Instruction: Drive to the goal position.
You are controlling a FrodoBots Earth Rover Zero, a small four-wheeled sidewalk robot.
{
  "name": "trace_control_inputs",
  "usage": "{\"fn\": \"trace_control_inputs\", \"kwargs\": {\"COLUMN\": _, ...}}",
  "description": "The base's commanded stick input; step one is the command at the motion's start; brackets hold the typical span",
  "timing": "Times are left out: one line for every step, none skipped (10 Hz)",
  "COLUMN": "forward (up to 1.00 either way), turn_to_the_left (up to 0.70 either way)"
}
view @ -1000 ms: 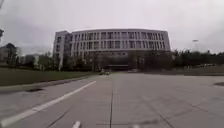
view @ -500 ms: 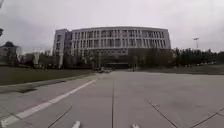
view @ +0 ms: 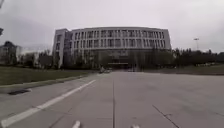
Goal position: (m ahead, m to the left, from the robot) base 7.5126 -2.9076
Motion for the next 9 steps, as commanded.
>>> {"fn": "trace_control_inputs", "kwargs": {"forward": 0.70, "turn_to_the_left": 0.00}}
{"fn": "trace_control_inputs", "kwargs": {"forward": 0.70, "turn_to_the_left": 0.00}}
{"fn": "trace_control_inputs", "kwargs": {"forward": 0.70, "turn_to_the_left": 0.00}}
{"fn": "trace_control_inputs", "kwargs": {"forward": 0.70, "turn_to_the_left": 0.00}}
{"fn": "trace_control_inputs", "kwargs": {"forward": 0.70, "turn_to_the_left": 0.00}}
{"fn": "trace_control_inputs", "kwargs": {"forward": 0.70, "turn_to_the_left": 0.00}}
{"fn": "trace_control_inputs", "kwargs": {"forward": 0.70, "turn_to_the_left": 0.00}}
{"fn": "trace_control_inputs", "kwargs": {"forward": 0.70, "turn_to_the_left": 0.00}}
{"fn": "trace_control_inputs", "kwargs": {"forward": 0.70, "turn_to_the_left": 0.00}}
